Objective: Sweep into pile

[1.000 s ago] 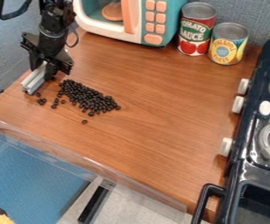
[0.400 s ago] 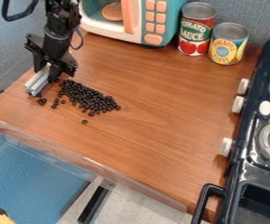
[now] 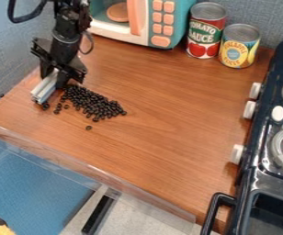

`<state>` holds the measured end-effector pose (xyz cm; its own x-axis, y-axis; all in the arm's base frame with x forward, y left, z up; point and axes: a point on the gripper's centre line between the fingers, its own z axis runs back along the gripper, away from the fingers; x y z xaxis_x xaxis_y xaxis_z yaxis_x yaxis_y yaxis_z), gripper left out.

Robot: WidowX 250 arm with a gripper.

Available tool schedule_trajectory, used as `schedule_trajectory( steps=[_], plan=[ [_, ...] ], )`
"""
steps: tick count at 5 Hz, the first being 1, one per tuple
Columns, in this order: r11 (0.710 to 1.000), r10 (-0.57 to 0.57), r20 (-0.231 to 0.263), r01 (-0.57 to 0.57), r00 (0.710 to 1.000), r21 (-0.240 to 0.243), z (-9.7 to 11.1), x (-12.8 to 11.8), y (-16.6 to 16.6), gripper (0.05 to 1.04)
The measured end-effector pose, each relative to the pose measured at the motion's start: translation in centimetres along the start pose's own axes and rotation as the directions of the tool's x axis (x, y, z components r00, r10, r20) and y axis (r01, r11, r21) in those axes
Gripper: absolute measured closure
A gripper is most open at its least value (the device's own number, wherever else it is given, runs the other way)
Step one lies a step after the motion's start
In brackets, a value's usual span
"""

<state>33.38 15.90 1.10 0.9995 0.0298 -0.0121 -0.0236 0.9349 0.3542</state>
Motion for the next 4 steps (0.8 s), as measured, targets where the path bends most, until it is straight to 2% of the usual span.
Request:
schedule_trajectory(
  steps=[4],
  plan=[
    [0.999, -0.005, -0.026, 0.004, 1.000, -0.044, 1.1, -0.8, -3.0, 0.700]
  ],
)
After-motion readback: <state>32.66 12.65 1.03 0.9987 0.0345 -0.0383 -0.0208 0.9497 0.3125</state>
